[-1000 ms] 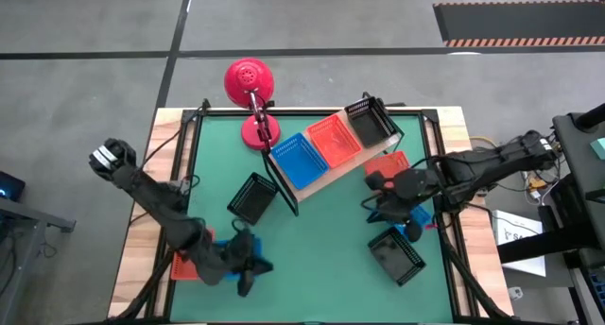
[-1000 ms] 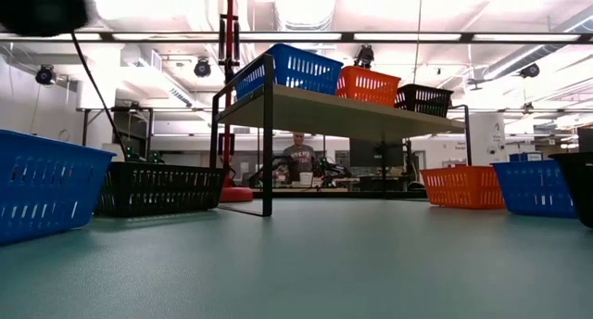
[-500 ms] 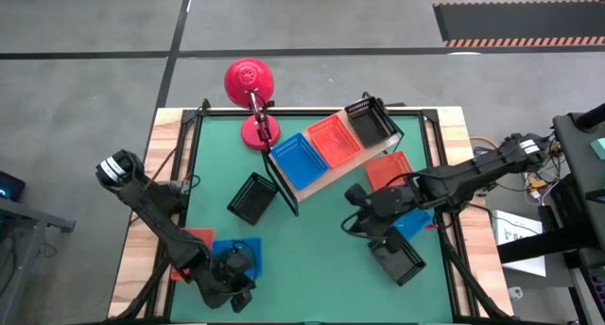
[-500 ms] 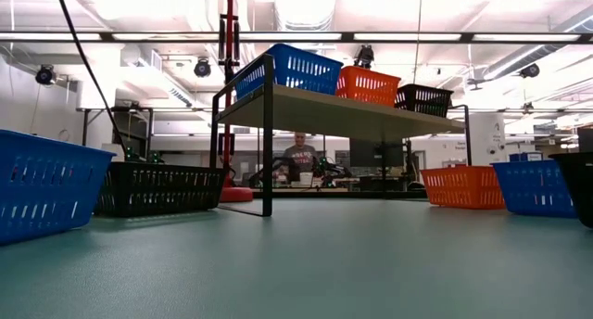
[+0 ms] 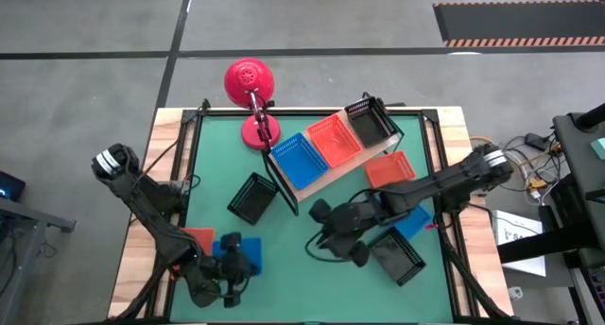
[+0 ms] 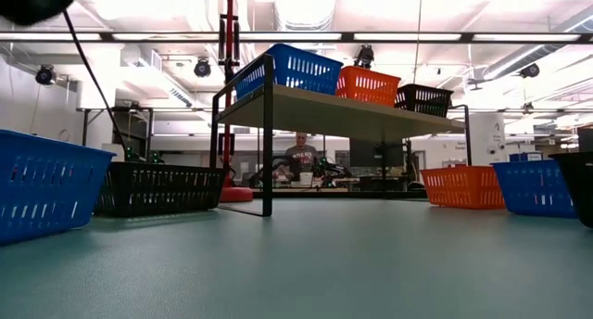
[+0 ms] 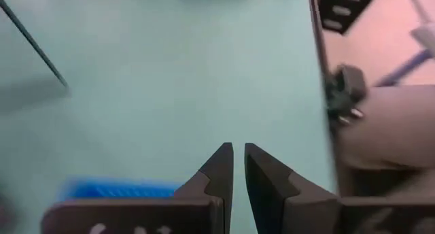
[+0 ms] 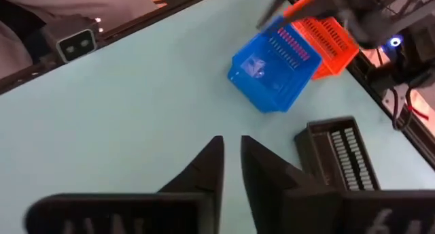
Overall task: Stack baskets on shelf by color
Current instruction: Stack the left blue basket on top of the blue basket on the shelf
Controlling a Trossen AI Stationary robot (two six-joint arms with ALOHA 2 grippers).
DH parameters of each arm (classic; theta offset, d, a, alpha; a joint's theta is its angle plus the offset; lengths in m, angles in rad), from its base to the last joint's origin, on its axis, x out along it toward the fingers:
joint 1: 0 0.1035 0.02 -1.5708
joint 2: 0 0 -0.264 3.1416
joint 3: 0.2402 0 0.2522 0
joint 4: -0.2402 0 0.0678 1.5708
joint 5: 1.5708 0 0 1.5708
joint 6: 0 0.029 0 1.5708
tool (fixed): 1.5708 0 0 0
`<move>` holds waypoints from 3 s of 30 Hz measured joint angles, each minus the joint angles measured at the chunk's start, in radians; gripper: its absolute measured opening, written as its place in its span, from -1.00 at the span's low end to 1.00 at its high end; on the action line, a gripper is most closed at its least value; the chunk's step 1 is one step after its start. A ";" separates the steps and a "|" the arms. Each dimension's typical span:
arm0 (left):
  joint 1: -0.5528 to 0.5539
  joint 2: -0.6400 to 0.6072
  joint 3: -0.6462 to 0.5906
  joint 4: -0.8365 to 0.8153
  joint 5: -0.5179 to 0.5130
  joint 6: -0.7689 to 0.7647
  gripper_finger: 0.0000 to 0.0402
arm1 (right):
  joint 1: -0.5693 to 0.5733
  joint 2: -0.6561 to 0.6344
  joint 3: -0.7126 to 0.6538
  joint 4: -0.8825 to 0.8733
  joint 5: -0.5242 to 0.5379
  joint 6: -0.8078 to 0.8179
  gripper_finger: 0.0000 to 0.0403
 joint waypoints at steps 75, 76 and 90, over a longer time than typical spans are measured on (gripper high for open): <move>-0.043 -0.220 -0.179 -0.094 -0.725 0.381 -0.89 | -0.092 0.825 0.705 0.028 -0.077 -0.261 -0.21; -0.043 -0.220 -0.179 -0.094 -0.725 0.381 -0.89 | -0.093 0.825 0.701 0.030 -0.090 -0.261 -0.23; -0.043 -0.220 -0.179 -0.094 -0.725 0.381 -0.89 | -0.093 0.823 0.661 0.027 -0.107 -0.293 -0.77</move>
